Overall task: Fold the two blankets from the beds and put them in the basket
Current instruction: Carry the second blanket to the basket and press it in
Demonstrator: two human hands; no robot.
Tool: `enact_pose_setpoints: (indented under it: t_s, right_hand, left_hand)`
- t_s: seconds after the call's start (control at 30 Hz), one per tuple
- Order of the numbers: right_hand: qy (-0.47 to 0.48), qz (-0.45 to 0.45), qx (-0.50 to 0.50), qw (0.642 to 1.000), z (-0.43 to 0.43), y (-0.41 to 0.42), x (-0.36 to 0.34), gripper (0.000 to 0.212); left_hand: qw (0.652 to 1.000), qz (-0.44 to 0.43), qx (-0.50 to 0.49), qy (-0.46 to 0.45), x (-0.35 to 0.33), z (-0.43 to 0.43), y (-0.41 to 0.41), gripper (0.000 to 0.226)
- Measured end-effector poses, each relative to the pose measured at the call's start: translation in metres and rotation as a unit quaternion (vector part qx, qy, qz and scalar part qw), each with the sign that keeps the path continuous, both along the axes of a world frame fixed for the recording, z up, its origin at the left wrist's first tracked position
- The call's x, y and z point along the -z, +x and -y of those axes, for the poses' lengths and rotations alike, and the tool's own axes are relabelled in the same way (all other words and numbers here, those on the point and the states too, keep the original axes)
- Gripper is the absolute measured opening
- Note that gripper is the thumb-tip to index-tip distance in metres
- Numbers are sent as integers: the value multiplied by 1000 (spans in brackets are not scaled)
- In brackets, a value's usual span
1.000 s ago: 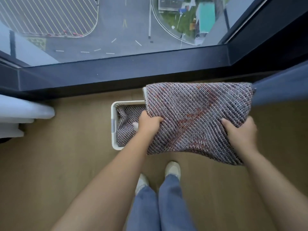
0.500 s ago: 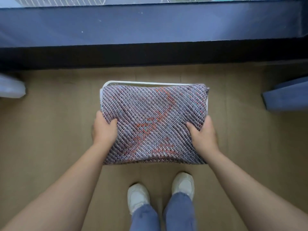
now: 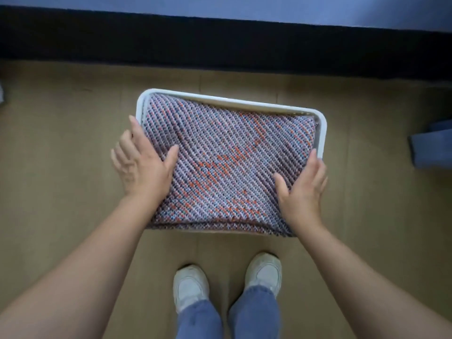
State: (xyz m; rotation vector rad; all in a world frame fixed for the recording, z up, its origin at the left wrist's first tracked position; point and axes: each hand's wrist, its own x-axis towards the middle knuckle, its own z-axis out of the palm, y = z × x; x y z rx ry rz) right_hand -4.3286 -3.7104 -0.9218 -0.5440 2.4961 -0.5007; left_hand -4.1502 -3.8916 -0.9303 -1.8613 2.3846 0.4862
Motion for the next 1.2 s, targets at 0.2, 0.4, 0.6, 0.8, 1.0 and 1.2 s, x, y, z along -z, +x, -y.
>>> enact_pose_setpoints:
  t_s: [0.2, 0.4, 0.6, 0.8, 1.0, 1.2]
  right_hand:
    - [-6, -89, -351, 932, -10, 19, -27, 93]
    - [116, -116, -477, 864, -15, 28, -2, 79]
    - [227, -51, -479, 847, -17, 18, 64, 87]
    - [253, -31, -459, 851, -7, 21, 107, 94]
    - [209, -18, -470, 857, 9, 18, 63, 96]
    - [6, -138, -417, 898, 18, -13, 22, 108]
  left_hand:
    - [921, 20, 390, -11, -22, -31, 29, 102]
    - [885, 208, 408, 88, 19, -35, 45, 110]
    - [885, 256, 373, 111, 66, -25, 26, 105]
    - [900, 238, 334, 145, 97, -26, 26, 102]
    - [842, 337, 380, 183, 43, -20, 5, 113]
    - [904, 95, 416, -10, -9, 8, -11, 131]
